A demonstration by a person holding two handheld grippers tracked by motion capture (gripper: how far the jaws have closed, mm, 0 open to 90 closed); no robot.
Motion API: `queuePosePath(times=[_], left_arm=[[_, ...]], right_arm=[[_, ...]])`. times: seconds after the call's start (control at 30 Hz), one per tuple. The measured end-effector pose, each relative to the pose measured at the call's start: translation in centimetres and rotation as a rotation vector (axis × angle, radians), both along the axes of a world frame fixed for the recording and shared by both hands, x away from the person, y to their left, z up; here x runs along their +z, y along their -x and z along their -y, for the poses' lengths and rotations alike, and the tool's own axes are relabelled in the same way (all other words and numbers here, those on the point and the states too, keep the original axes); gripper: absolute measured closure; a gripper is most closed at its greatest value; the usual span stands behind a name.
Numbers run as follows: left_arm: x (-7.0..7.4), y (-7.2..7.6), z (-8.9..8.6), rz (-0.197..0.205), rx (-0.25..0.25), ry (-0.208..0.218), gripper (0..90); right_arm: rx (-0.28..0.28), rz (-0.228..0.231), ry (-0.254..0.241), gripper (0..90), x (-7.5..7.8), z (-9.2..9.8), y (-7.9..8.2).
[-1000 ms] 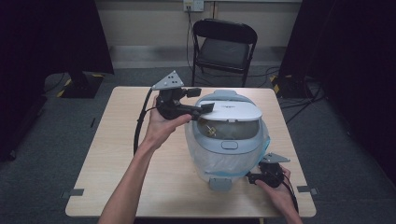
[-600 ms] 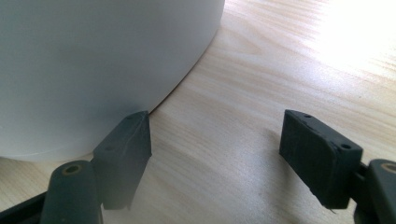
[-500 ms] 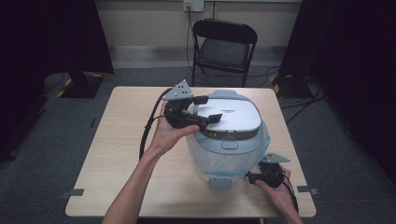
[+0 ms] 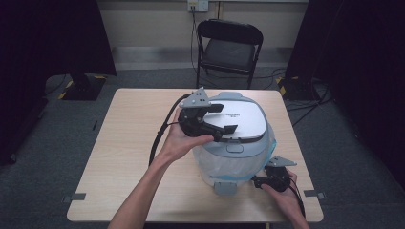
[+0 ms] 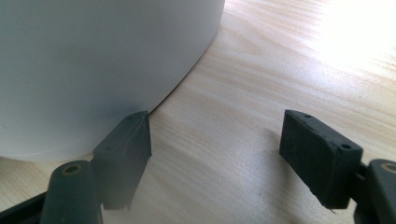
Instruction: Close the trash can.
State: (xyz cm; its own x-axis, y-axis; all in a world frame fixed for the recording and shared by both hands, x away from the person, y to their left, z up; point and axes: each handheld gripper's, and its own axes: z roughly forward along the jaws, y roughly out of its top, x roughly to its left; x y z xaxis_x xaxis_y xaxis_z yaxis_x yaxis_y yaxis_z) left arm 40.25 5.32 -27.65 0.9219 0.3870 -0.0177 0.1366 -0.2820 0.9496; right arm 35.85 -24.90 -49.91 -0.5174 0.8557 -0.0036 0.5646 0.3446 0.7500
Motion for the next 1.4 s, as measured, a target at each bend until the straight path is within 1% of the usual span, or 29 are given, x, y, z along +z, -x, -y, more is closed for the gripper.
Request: queuePosePath(times=[0.13, 0.17, 0.2, 0.23, 0.27, 0.37, 0.5, 0.63, 0.77, 0.8, 0.83, 0.9, 1.0, 1.03, 1.07, 1.1, 1.17, 1.2, 1.23, 1.27, 1.3, 1.33, 1.4], left_arm=[[-0.6, 0.1, -0.1, -0.008, -0.008, -0.007, 18.8], [-0.8, 0.2, -0.2, -0.007, -0.005, -0.011, 18.8], [-0.9, 0.3, -0.1, 0.004, -0.001, -0.01, 18.6], [-0.9, 0.4, -0.1, 0.005, 0.0, -0.009, 18.6], [-0.9, 0.6, -0.1, 0.0, 0.001, 0.001, 18.6], [-0.9, 0.8, 0.0, 0.013, -0.003, -0.012, 18.4], [-1.0, 0.8, 0.1, 0.02, -0.011, -0.009, 18.2], [-1.2, 1.0, 0.1, 0.028, 0.002, -0.002, 18.2], [-1.2, 1.0, 0.1, 0.032, 0.002, -0.002, 18.2], [-1.2, 1.1, 0.2, 0.037, 0.003, -0.011, 18.3], [-1.1, 1.2, 0.2, 0.039, 0.007, -0.011, 18.4], [-0.9, 1.3, 0.3, 0.056, 0.013, -0.036, 18.5], [-0.9, 1.5, 0.3, 0.058, 0.014, -0.041, 19.4], [-0.9, 1.5, 0.4, 0.069, 0.009, -0.078, 21.5], [-1.0, 1.6, 0.4, 0.064, -0.008, -0.058, 25.7], [-1.0, 1.7, 0.5, 0.063, -0.002, -0.059, 27.7], [-0.8, 2.0, 0.7, 0.085, 0.011, -0.082, 27.8], [-0.7, 2.0, 0.7, 0.086, 0.013, -0.083, 27.8], [-0.8, 2.0, 0.7, 0.07, 0.002, -0.076, 27.7], [-0.9, 1.9, 0.6, 0.054, -0.007, -0.06, 27.7], [-1.0, 1.8, 0.6, 0.058, -0.01, -0.058, 27.4], [-1.0, 1.8, 0.6, 0.054, -0.008, -0.048, 27.1], [-1.1, 1.7, 0.5, 0.055, -0.004, -0.043, 24.2]], right_arm=[[0.0, 0.0, 0.0, 24.0, 0.0, 0.0, 0.0], [0.0, 0.0, 0.0, 24.0, 0.0, 0.0, 0.0], [0.0, 0.001, 0.001, 24.0, 0.0, 0.0, 0.0], [0.0, 0.001, 0.0, 24.0, 0.0, 0.0, 0.0], [0.0, 0.001, 0.001, 24.0, 0.0, 0.0, 0.0], [0.0, 0.001, 0.001, 24.0, 0.0, 0.0, 0.0], [0.0, 0.001, 0.001, 24.0, 0.0, 0.0, 0.0], [0.0, 0.001, 0.001, 23.9, 0.0, 0.0, 0.0], [0.0, 0.001, 0.001, 24.0, 0.0, 0.0, 0.0], [0.0, 0.001, 0.001, 24.0, 0.0, 0.0, 0.0], [0.0, 0.001, 0.002, 23.9, 0.0, 0.0, 0.0], [0.0, 0.001, 0.001, 24.0, 0.0, 0.0, 0.0], [0.0, 0.002, 0.002, 24.0, 0.0, 0.0, 0.0], [0.0, 0.002, 0.002, 24.0, 0.0, 0.0, 0.0], [-0.001, 0.001, 0.002, 24.0, 0.0, 0.0, 0.0], [-0.001, 0.002, 0.003, 23.9, 0.0, 0.0, 0.0], [-0.001, 0.002, 0.002, 23.9, 0.0, 0.0, 0.0], [-0.001, 0.002, 0.002, 23.9, 0.0, 0.0, 0.0], [-0.001, 0.002, 0.003, 23.9, 0.0, 0.0, 0.0], [-0.001, 0.002, 0.002, 23.9, 0.0, 0.0, 0.0], [-0.001, 0.002, 0.002, 23.9, 0.0, 0.0, 0.0], [-0.001, 0.002, 0.002, 23.9, 0.0, 0.0, 0.0], [-0.001, 0.001, 0.002, 23.9, 0.0, 0.0, 0.0]])
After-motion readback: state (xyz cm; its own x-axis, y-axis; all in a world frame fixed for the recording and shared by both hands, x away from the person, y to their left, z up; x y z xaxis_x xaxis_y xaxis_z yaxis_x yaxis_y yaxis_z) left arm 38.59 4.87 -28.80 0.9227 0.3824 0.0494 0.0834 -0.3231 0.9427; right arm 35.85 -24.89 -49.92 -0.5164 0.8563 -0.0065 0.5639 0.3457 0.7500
